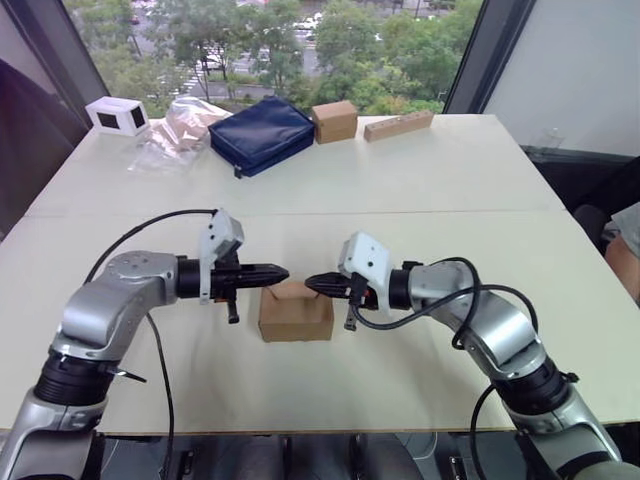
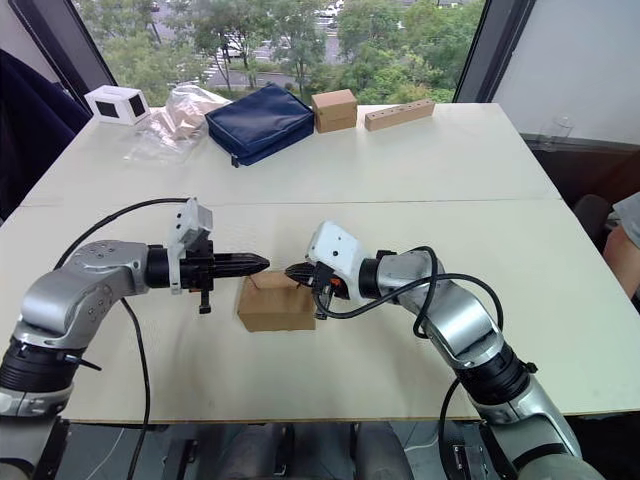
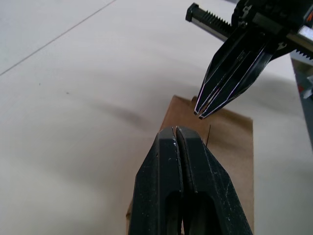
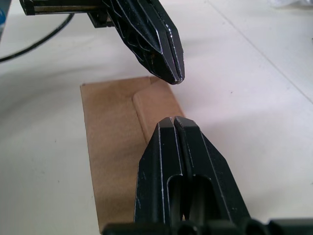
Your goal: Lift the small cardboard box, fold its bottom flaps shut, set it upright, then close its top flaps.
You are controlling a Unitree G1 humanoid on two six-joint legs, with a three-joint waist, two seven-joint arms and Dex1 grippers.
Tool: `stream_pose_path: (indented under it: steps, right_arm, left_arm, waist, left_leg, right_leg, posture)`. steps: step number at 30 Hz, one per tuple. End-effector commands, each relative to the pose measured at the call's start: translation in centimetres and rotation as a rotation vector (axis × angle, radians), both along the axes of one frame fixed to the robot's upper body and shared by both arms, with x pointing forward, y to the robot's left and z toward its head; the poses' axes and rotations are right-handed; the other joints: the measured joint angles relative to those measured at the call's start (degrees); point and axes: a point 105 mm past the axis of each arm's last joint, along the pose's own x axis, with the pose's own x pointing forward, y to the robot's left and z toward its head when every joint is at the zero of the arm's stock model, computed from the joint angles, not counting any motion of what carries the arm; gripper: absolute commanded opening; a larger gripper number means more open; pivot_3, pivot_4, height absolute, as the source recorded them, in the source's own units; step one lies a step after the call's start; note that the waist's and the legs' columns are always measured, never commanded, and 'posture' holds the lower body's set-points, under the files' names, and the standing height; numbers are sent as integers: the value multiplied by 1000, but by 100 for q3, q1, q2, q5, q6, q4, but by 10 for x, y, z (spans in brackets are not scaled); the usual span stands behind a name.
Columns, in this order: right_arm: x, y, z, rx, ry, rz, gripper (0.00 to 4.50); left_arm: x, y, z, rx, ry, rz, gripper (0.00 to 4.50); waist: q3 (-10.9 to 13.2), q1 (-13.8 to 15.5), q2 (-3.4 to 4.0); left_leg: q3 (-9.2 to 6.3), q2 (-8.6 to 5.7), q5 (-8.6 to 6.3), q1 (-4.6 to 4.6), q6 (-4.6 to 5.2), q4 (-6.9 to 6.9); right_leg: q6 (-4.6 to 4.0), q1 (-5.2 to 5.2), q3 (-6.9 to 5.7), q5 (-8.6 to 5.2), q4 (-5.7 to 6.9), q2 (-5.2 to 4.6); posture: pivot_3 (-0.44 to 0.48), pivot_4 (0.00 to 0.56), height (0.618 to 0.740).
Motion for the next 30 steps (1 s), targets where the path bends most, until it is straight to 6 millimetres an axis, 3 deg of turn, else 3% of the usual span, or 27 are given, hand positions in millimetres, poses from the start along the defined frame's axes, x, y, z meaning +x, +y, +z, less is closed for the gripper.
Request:
stream_pose_path:
  steps: [1,8,20,27,30]
  right_arm:
    - [-2,4,3,-24,-51,27,0]
    - [1,4,-10,-86,-49,15,0]
    - [5,1,-12,-116,-64,-4,0]
    - [5,-2,-7,-69,-54,-19,0]
    - [7,-5,13,51,-74,-33,0]
  left_arm:
    - [-4,-3,-2,21,-30,-16,40]
    - [-4,-1,-19,81,-21,-19,40]
    - [-3,-1,-24,102,-29,-28,40]
    - [-1,4,-14,27,1,14,40]
    - [7,12,11,-96,2,87,40]
  waist:
    - [0,-1,0]
    - [0,9,0]
    - [0,8,0]
    - [0,11,0]
    - [0,11,0]
  left_leg:
    - [0,0,0,-1,0,0]
    - [0,0,0,-1,0,0]
    - [0,-1,0,1,0,0]
    - [0,-1,0,1,0,1]
    - [0,-1,0,1,0,1]
  right_leg:
    - [0,0,0,0,0,0]
    - [0,0,0,0,0,-1]
    - [0,2,0,0,0,0]
    - [0,4,0,0,0,-1]
    - [0,3,0,0,0,0]
  posture:
    - [0,150,740]
    - [0,150,740]
    - [0,150,740]
    - [0,150,740]
    - [0,150,740]
